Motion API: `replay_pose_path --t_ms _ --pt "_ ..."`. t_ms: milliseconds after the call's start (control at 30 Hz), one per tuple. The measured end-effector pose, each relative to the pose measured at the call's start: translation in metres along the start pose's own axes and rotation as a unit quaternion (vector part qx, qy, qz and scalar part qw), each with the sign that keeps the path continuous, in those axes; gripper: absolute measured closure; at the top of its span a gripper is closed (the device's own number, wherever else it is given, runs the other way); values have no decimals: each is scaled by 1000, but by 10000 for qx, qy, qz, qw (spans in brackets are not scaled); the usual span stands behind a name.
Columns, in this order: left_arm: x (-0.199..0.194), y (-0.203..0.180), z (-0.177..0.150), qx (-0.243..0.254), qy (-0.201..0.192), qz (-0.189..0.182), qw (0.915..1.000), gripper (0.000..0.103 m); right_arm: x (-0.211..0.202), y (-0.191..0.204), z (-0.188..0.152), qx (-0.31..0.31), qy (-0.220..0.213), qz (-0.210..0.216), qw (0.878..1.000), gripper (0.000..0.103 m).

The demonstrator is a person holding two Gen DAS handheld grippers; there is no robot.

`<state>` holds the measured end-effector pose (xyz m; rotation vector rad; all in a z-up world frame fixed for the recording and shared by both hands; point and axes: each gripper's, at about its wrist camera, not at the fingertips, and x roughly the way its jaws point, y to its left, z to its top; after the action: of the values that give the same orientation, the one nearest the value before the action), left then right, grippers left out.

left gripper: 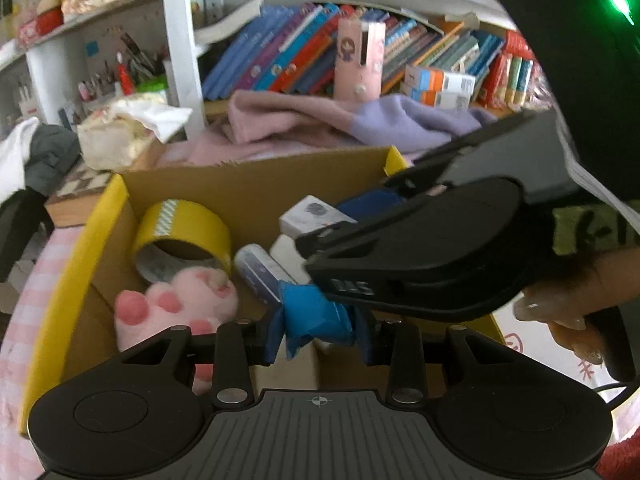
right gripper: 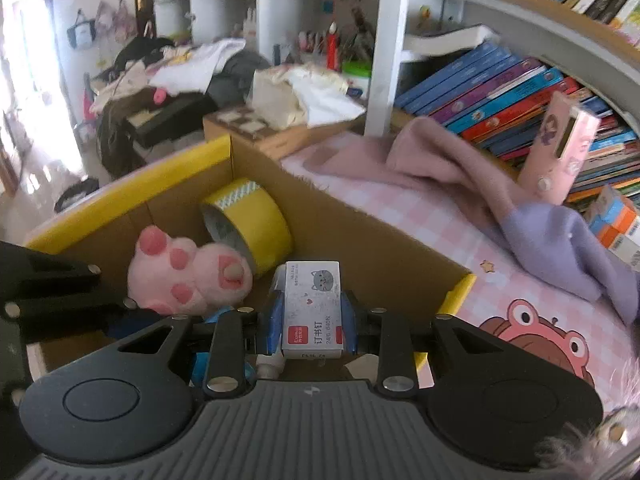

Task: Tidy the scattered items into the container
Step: 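Lower both items into the box and open both tools to release them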

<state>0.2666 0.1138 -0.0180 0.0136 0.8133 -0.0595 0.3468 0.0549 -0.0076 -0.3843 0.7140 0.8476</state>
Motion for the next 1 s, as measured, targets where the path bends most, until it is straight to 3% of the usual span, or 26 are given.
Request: replay_pose_path --t_ms 467,567,633,700,1000 --pt "18 -2 -2 -102 260 46 9996 67 21 0 3 -142 256 225 9993 75" --pt "16 -2 -3 -113 198 118 9997 55 23 1 3 -159 258 257 9992 75" --pt "10 -1 -4 -146 82 257 9995 31 21 -1 3 -80 185 302 9993 70" --pt "1 0 -5 -189 -92 302 9993 28 15 -2 3 31 83 329 9994 61" --pt "-59 7 -10 -436 -781 538 9945 22 -42 8 8 279 -590 102 9978 57"
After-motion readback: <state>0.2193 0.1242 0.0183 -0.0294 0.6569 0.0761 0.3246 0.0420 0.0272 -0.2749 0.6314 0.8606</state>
